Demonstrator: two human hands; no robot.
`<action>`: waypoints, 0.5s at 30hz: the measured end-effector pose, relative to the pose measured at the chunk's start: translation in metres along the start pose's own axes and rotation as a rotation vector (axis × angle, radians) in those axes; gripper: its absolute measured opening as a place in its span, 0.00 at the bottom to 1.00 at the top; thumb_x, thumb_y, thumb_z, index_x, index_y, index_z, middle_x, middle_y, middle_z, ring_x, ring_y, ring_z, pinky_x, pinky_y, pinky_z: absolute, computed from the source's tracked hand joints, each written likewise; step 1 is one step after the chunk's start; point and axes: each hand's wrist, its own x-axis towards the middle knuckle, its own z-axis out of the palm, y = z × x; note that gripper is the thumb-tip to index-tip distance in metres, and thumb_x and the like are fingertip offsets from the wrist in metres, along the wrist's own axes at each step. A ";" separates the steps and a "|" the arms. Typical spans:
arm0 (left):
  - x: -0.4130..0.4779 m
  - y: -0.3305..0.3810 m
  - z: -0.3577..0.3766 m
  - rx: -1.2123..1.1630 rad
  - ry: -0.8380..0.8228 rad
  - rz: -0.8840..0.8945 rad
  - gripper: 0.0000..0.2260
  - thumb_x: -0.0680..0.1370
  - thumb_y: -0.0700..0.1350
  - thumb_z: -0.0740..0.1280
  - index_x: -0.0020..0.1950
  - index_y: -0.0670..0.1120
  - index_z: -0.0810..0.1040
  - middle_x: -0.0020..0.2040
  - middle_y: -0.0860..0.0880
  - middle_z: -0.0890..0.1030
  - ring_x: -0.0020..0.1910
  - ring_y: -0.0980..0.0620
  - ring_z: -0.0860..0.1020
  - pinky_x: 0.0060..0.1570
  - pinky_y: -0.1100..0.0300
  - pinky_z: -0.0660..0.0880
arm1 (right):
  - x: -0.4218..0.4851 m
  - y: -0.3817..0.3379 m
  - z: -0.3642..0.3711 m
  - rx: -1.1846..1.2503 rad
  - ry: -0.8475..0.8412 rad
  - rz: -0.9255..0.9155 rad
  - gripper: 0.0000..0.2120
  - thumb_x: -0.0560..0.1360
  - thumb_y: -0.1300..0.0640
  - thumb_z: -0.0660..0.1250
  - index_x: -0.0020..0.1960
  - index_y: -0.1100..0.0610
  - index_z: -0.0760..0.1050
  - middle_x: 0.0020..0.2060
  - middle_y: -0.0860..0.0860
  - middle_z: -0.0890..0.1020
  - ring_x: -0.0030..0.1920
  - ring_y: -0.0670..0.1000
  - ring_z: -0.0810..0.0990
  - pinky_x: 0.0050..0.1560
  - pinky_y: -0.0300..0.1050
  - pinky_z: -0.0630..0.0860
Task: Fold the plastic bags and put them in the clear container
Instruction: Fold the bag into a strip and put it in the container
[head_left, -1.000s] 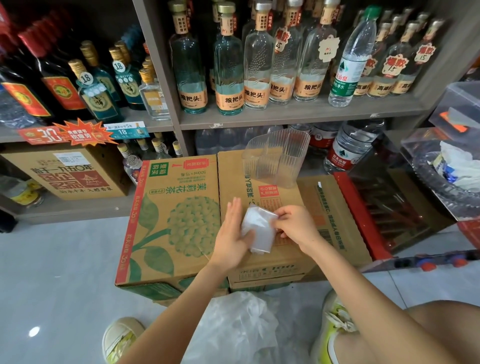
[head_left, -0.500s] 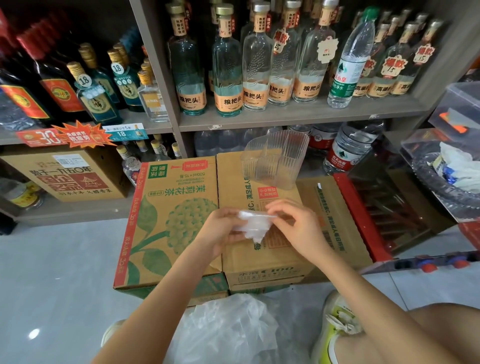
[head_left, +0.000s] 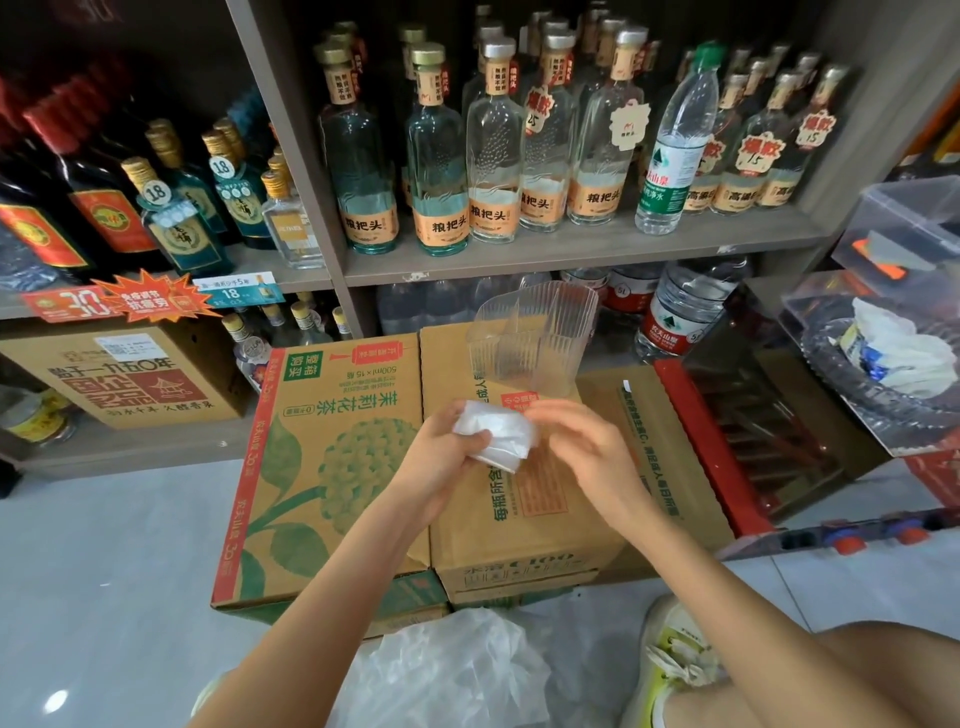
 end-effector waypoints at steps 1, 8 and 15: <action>0.002 0.001 0.003 -0.010 -0.025 0.022 0.14 0.77 0.27 0.60 0.58 0.42 0.73 0.51 0.44 0.79 0.47 0.49 0.79 0.46 0.60 0.76 | 0.004 -0.006 0.000 0.195 -0.005 0.184 0.13 0.77 0.62 0.64 0.60 0.51 0.77 0.58 0.44 0.79 0.60 0.42 0.75 0.64 0.42 0.71; 0.022 0.010 0.024 -0.062 -0.034 0.085 0.20 0.78 0.28 0.57 0.68 0.41 0.67 0.58 0.40 0.78 0.57 0.41 0.77 0.64 0.45 0.71 | 0.030 -0.023 0.006 0.452 0.086 0.460 0.04 0.76 0.63 0.68 0.51 0.60 0.79 0.45 0.56 0.84 0.44 0.52 0.83 0.46 0.48 0.81; 0.053 0.050 0.016 0.174 0.088 0.189 0.18 0.78 0.35 0.61 0.67 0.46 0.71 0.54 0.50 0.77 0.57 0.48 0.74 0.64 0.51 0.68 | 0.044 -0.020 -0.023 0.340 0.174 0.469 0.08 0.73 0.62 0.71 0.53 0.60 0.79 0.43 0.56 0.84 0.37 0.50 0.80 0.38 0.41 0.77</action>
